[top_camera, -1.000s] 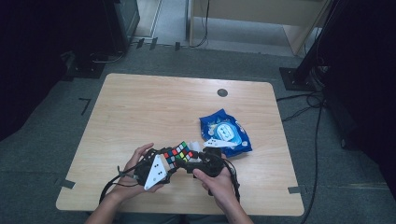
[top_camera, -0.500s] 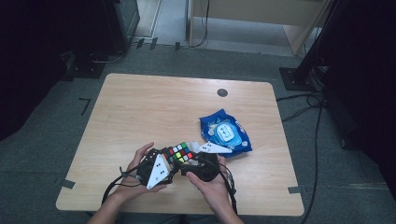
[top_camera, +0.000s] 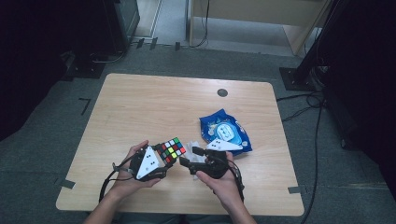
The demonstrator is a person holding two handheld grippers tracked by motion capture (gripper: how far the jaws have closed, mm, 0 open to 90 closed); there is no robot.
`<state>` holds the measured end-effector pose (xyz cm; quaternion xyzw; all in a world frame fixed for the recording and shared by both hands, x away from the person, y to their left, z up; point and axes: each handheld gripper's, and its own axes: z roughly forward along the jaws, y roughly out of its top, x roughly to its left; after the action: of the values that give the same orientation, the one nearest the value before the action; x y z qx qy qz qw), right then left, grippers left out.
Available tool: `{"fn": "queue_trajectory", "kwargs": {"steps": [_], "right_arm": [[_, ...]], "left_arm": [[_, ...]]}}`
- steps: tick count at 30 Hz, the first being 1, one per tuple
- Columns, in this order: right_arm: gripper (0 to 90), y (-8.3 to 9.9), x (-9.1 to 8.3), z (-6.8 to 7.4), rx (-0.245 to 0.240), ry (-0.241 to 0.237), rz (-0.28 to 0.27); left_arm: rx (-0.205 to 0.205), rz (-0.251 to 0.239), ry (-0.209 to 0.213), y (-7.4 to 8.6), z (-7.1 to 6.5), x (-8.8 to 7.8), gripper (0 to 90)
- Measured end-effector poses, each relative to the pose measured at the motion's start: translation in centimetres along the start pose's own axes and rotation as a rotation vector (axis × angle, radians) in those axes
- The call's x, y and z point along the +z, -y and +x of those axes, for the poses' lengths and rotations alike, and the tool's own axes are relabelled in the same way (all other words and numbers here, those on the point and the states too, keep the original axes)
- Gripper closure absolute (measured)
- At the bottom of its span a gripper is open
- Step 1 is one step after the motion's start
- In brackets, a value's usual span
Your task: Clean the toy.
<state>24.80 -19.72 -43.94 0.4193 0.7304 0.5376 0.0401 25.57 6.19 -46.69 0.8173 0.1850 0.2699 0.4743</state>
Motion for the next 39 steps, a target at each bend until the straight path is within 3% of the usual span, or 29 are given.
{"fn": "queue_trajectory", "kwargs": {"steps": [1, 3, 4, 7, 12, 14, 18, 20, 24, 27, 32, 36, 39], "right_arm": [[40.3, 0.1, 0.0, -0.4, -0.03, 0.028, 0.017], [41.6, 0.9, 0.6, -1.3, -0.105, 0.133, 0.095], [43.8, 1.4, 1.0, -1.7, -0.113, 0.153, 0.134], [54.8, 2.9, 2.1, -2.8, -0.145, 0.225, 0.157], [59.5, 4.0, 3.2, -4.1, -0.161, 0.262, 0.188], [62.8, 4.4, 3.4, -4.3, -0.16, 0.3, 0.209], [85.6, 4.4, 2.8, -4.6, -0.144, 0.321, 0.199], [89.9, 4.0, 1.9, -4.6, -0.131, 0.305, 0.161], [90.0, 2.9, 0.0, -3.7, -0.16, 0.292, 0.063], [89.9, 2.5, -0.8, -3.1, -0.187, 0.306, 0.025], [84.7, 3.3, -0.1, -4.0, -0.158, 0.298, 0.07], [63.2, 3.9, 1.0, -4.5, -0.138, 0.255, 0.126], [55.2, 4.3, 1.9, -4.4, -0.165, 0.299, 0.153]], "left_arm": [[-0.009, 0.003, -0.006, 0.0, 0.4, -0.1, 34.2], [-0.032, 0.003, -0.019, 0.2, 0.8, -0.4, 34.2], [-0.037, 0.005, -0.023, 0.2, 1.0, -0.4, 34.2], [-0.049, 0.008, -0.029, 0.3, 1.2, -0.5, 34.2], [-0.054, 0.011, -0.024, 0.3, 1.0, -0.2, 34.2], [-0.056, 0.013, -0.022, 0.2, 1.0, -0.2, 34.2], [-0.067, 0.01, -0.015, 0.1, 1.0, -0.2, 34.2], [-0.072, 0.005, -0.011, 0.0, 1.0, -0.1, 34.1], [-0.082, -0.006, -0.003, -0.2, 1.1, 0.0, 34.1], [-0.079, -0.009, -0.001, -0.3, 1.0, 0.1, 34.2], [-0.079, -0.009, 0.001, -0.4, 1.0, 0.2, 34.1], [-0.069, -0.005, 0.0, -0.5, 0.8, 0.1, 34.1], [-0.066, -0.015, 0.013, -1.1, 0.8, 0.0, 34.2]]}}
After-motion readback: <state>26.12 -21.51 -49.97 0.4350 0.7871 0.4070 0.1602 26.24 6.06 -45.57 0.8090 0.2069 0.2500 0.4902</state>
